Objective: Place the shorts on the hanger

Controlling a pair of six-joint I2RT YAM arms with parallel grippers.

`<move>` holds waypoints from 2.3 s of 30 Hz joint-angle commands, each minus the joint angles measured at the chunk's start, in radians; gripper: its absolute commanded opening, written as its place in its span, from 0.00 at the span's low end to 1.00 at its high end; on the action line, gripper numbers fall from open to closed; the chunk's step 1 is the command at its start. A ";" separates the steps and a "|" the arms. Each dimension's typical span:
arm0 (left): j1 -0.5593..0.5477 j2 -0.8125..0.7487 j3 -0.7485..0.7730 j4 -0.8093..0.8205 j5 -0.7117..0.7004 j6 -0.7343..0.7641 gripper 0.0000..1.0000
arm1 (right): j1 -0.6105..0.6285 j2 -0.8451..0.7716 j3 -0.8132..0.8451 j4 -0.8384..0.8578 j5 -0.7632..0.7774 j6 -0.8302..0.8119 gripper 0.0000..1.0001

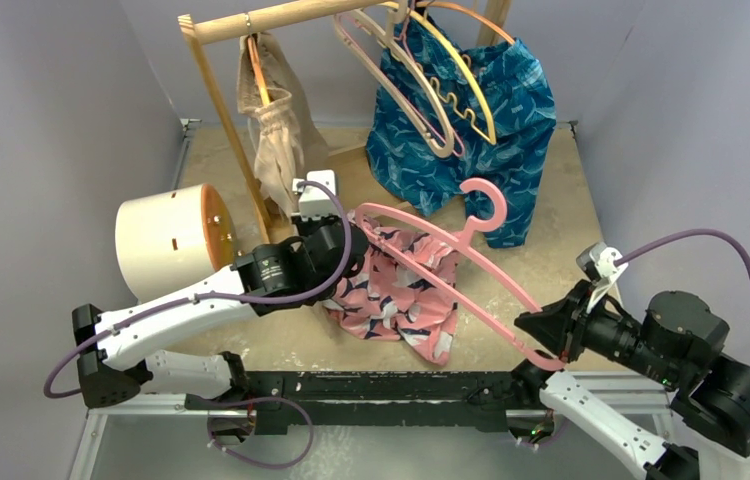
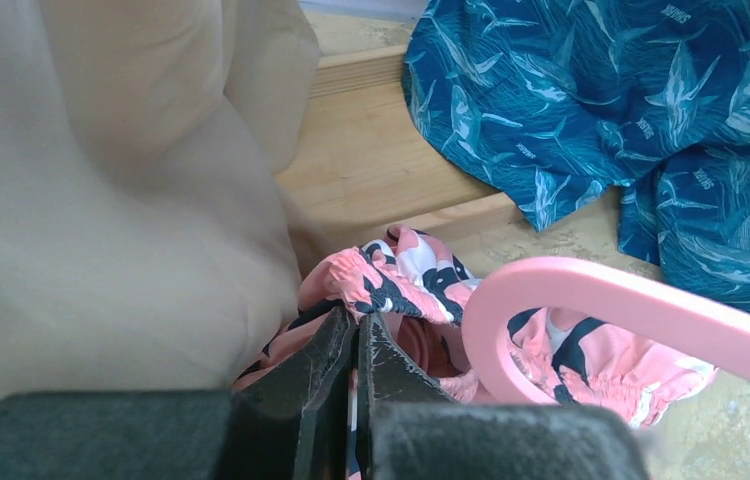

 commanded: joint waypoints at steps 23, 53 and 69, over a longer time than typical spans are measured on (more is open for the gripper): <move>0.011 0.028 0.109 -0.005 0.045 0.038 0.00 | 0.006 0.034 0.064 0.040 -0.053 -0.084 0.00; 0.011 0.004 0.203 -0.070 0.094 0.100 0.00 | 0.006 0.049 0.086 0.037 -0.065 -0.140 0.00; 0.013 0.033 0.269 -0.153 0.081 0.030 0.00 | 0.005 0.032 0.013 0.041 -0.150 -0.168 0.00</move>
